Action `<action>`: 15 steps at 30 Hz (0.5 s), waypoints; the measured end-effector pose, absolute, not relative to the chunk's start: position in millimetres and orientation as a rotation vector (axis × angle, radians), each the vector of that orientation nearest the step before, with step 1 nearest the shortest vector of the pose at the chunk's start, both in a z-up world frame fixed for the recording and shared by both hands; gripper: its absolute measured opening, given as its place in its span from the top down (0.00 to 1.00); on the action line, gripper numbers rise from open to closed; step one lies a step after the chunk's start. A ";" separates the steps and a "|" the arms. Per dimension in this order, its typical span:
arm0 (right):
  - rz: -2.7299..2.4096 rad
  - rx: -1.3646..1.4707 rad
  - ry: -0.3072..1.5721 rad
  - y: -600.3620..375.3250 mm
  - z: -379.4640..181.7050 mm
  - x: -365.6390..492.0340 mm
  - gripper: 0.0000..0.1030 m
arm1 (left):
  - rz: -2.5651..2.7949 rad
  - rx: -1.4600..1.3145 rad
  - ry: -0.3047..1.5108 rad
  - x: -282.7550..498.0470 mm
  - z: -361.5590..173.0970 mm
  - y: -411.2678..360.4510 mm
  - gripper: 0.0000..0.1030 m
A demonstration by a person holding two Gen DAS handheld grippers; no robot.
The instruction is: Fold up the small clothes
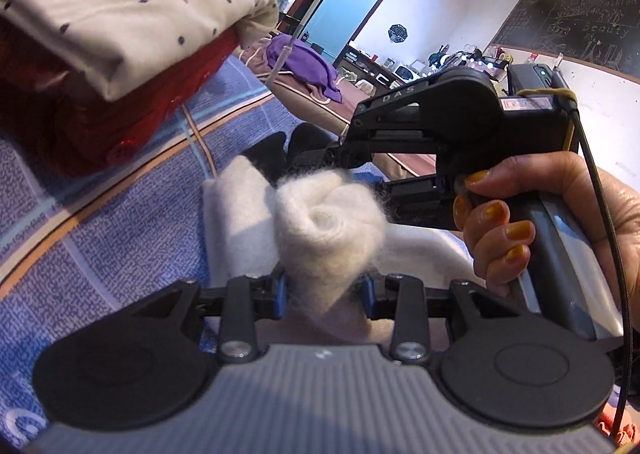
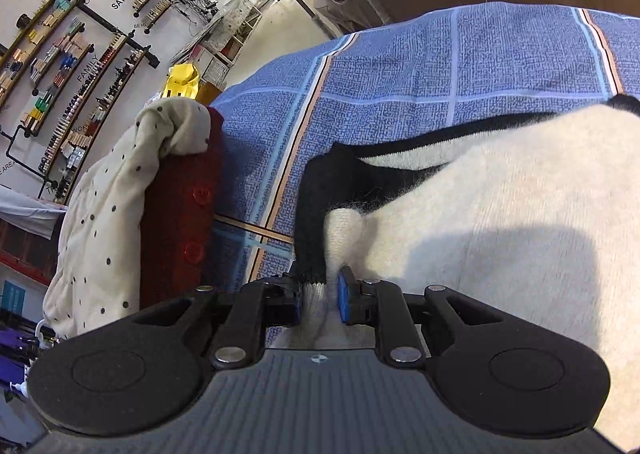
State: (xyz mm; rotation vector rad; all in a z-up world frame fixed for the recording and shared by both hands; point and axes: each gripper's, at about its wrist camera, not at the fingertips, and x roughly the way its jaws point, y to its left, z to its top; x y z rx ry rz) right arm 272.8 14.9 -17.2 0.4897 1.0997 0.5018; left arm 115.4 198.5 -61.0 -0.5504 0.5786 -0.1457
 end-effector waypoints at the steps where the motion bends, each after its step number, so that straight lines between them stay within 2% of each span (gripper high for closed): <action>1: 0.503 0.489 1.100 15.2 -18.0 272.5 0.68 | -0.141 -0.555 0.581 114.2 -62.5 198.4 0.65; 3: 0.510 0.476 1.102 16.8 -20.7 271.1 0.64 | -0.127 -0.563 0.587 113.7 -65.7 196.7 0.60; 11: 0.518 0.475 1.091 20.9 -25.4 265.1 0.54 | -0.118 -0.579 0.601 112.6 -68.8 197.0 0.56; 13: 0.525 0.482 1.092 18.7 -23.0 263.8 0.48 | -0.116 -0.572 0.606 112.4 -65.8 196.6 0.54; 15: 0.537 0.494 1.081 14.9 -16.7 261.2 0.42 | -0.106 -0.551 0.612 116.0 -62.7 197.0 0.46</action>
